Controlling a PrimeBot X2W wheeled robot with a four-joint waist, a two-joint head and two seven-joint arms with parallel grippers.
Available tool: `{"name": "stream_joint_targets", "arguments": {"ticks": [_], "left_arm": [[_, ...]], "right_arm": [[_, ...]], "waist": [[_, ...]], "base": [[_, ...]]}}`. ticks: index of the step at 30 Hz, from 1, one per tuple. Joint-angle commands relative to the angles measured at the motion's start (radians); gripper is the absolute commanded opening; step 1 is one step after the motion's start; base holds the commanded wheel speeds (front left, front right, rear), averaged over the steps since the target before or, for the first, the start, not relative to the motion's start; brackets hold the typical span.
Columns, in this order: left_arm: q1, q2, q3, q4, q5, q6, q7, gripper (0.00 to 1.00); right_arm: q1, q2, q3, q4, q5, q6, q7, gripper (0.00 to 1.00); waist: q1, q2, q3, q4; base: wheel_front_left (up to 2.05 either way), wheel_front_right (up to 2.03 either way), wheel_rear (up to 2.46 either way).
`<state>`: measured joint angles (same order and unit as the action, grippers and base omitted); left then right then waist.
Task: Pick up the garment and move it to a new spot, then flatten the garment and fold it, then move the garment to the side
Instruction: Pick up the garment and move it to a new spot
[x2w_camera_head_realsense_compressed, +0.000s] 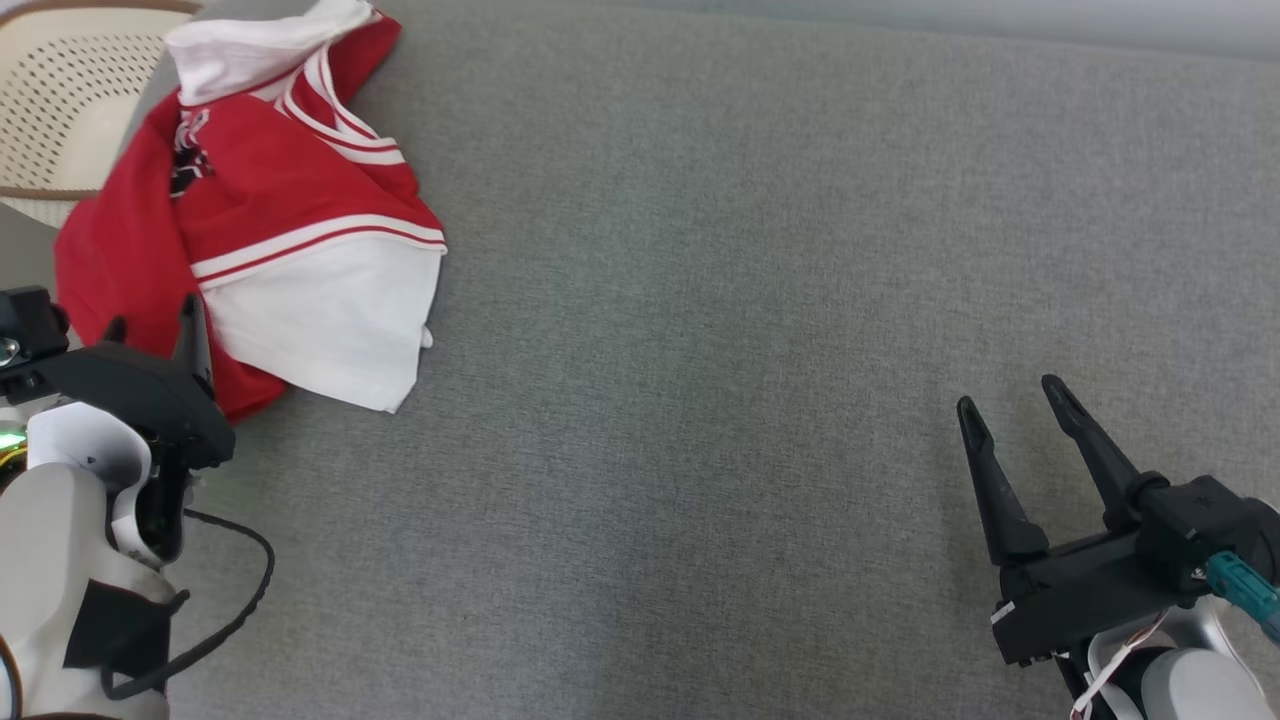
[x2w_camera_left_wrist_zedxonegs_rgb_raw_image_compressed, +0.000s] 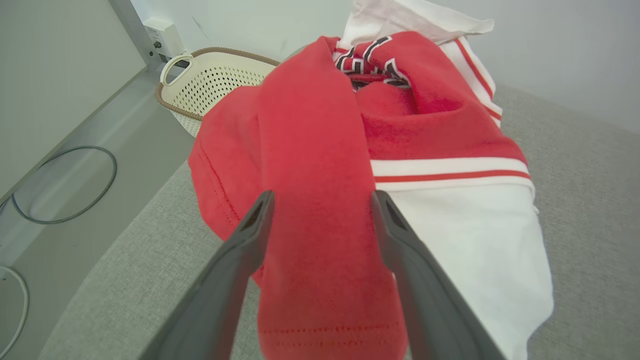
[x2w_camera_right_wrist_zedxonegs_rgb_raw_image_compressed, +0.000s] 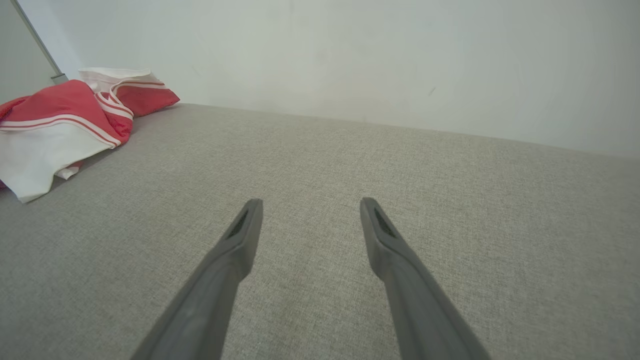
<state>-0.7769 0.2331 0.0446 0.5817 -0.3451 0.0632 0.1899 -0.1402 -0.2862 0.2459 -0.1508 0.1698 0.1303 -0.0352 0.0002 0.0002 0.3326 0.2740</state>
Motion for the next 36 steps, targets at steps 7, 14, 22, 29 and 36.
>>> {"name": "stream_joint_targets", "arguments": {"ticks": [7,14,22,29,36], "left_arm": [[-0.044,0.007,0.020,0.135,-0.042,-0.015,-0.037,1.00],[-0.083,0.024,0.016,0.174,-0.029,-0.019,-0.133,0.00],[-0.106,0.049,0.004,0.079,0.005,-0.003,-0.237,0.00],[-0.069,0.045,-0.035,-0.129,0.045,0.015,-0.288,0.00],[0.003,0.022,-0.098,-0.394,0.082,0.027,-0.260,0.00]], "right_arm": [[-0.026,-0.010,0.005,-0.005,0.012,0.001,0.004,1.00],[-0.028,-0.010,0.002,0.000,0.017,0.001,0.003,1.00],[-0.008,0.015,-0.004,0.022,0.016,0.001,-0.003,1.00],[0.006,0.043,-0.015,0.036,0.008,0.001,-0.017,1.00],[0.009,0.070,-0.043,0.045,0.002,0.001,-0.033,1.00]], "waist": [[-0.0002,-0.0002,0.046,-0.019],[-0.0002,-0.0002,0.038,-0.015],[-0.0002,-0.0002,-0.015,-0.004],[-0.0002,-0.0002,-0.073,-0.009],[-0.0002,-0.0002,-0.114,-0.037]], "base": [[0.00,0.00,0.00],[0.00,0.00,0.00],[0.00,0.00,0.00],[0.00,0.00,0.00],[0.00,0.00,0.00]]}}
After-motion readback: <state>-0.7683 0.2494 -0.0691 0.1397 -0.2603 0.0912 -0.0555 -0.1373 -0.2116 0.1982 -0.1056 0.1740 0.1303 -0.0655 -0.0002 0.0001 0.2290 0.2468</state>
